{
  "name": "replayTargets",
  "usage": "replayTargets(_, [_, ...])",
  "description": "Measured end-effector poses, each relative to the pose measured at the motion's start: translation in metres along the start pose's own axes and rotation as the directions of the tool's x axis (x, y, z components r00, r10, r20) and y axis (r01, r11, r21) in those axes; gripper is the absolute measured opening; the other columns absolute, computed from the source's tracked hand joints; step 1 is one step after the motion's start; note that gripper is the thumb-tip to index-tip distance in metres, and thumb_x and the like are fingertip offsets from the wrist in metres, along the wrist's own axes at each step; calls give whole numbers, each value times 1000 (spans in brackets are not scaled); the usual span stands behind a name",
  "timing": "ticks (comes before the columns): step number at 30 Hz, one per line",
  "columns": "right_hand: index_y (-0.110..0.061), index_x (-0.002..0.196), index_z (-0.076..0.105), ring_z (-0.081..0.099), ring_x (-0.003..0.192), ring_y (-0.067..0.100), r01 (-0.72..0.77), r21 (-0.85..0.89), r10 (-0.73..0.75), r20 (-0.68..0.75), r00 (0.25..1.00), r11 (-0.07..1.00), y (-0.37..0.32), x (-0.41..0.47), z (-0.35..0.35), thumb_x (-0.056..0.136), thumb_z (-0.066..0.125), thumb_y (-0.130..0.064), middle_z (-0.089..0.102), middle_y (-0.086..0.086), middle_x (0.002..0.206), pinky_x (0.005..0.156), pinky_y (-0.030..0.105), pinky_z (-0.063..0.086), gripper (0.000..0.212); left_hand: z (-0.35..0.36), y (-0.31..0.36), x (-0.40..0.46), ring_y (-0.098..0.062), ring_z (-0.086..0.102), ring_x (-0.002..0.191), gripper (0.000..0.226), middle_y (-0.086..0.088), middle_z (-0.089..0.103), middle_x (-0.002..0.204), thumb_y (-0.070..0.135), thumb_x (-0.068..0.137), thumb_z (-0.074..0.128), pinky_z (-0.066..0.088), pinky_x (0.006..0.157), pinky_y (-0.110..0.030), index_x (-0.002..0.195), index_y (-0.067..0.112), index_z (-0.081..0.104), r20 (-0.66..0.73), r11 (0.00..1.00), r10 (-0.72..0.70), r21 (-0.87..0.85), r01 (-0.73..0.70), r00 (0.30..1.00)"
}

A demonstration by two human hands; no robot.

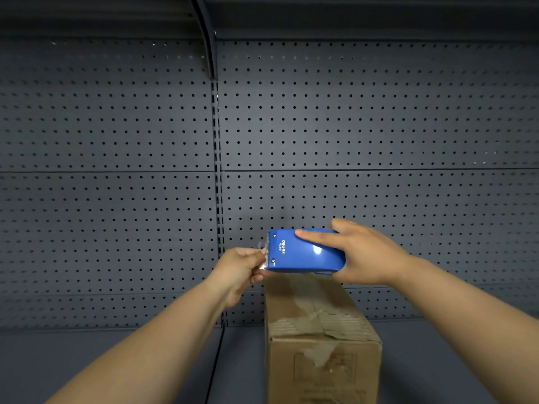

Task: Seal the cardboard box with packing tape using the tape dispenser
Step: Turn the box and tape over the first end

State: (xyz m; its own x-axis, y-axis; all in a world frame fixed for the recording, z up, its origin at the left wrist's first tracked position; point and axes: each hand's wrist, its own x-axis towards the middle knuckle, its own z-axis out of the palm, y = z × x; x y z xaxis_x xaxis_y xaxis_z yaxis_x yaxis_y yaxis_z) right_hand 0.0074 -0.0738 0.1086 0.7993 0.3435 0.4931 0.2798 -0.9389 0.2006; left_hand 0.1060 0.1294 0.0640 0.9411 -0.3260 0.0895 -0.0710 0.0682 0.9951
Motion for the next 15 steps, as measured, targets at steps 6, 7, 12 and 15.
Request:
replayTargets(6, [-76, 120, -5, 41, 77, 11, 1, 66, -6, 74, 997, 998, 1, -21, -11, 76, 56, -63, 31, -12, 82, 57, 18, 29, 76, 6, 2, -26, -7, 53, 44, 17, -2, 59, 53, 16, 88, 60, 47, 47, -16, 79, 2, 65, -51, 997, 44, 67, -41, 998])
replayTargets(7, [-76, 121, -3, 41, 78, 11, -3, 67, -2, 82, 997, 998, 2, -26, -14, 76, 57, -62, 33, -11, 82, 58, 20, 32, 76, 8, 2, -30, -8, 53, 46, 17, -3, 59, 55, 16, 88, 60, 47, 47, -16, 81, 1, 65, -42, 997, 42, 72, -39, 998])
replayTargets(12, [-78, 120, -2, 46, 82, 10, -31, 92, 20, 123, 992, 995, 7, -54, -28, 75, 59, -59, 40, -10, 91, 64, 25, 40, 78, 25, 5, -58, -5, 51, 40, 18, -4, 57, 54, 14, 88, 60, 43, 44, -15, 75, 2, 63, -10, 996, 34, 89, -33, 999])
replayTargets(15, [-77, 117, -5, 48, 86, 11, -55, 82, 43, 138, 989, 995, 20, -76, -39, 76, 58, -56, 43, -9, 96, 65, 23, 41, 78, 19, 5, -75, -7, 51, 44, 18, -4, 59, 55, 16, 86, 62, 45, 47, -17, 72, 5, 65, -32, 993, 30, 118, -26, 999])
